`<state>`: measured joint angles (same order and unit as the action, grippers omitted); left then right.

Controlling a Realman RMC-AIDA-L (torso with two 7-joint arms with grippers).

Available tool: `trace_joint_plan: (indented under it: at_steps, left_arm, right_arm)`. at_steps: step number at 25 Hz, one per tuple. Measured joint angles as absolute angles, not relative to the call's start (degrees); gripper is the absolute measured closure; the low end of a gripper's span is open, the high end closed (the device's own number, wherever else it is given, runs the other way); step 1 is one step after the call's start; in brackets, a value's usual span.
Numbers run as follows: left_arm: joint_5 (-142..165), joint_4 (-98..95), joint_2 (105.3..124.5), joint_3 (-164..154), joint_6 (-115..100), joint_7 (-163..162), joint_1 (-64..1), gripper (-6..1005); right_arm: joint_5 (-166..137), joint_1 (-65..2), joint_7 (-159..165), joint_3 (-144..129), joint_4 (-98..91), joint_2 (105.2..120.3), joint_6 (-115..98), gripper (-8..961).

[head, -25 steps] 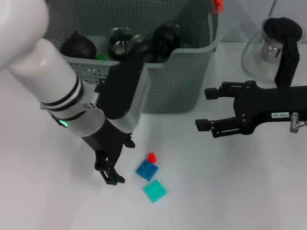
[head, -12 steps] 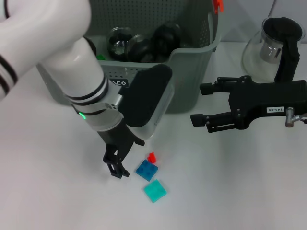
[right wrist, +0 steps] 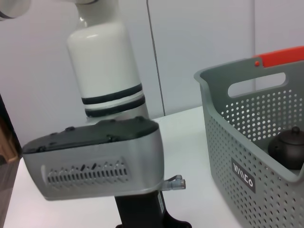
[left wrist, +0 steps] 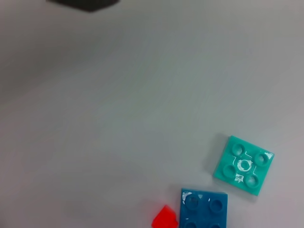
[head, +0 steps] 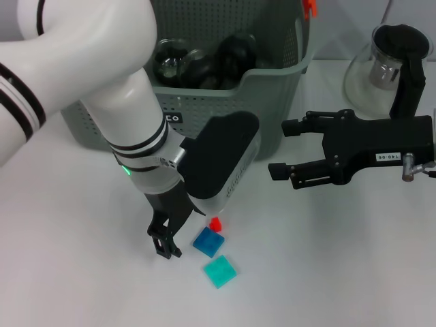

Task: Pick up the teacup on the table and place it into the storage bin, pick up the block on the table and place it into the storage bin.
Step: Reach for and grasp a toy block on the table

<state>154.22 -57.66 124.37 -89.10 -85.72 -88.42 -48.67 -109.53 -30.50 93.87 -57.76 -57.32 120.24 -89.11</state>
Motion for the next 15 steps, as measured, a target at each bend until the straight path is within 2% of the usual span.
trace_joint_plan:
  at_steps: [15]
  left_arm:
    - [153.96, -55.42, 124.56, -92.74, -84.29, -88.82, -49.70, 148]
  right_arm:
    - [-109.42, -30.78, 93.68, -57.74, -56.61, 120.24, -89.12, 23]
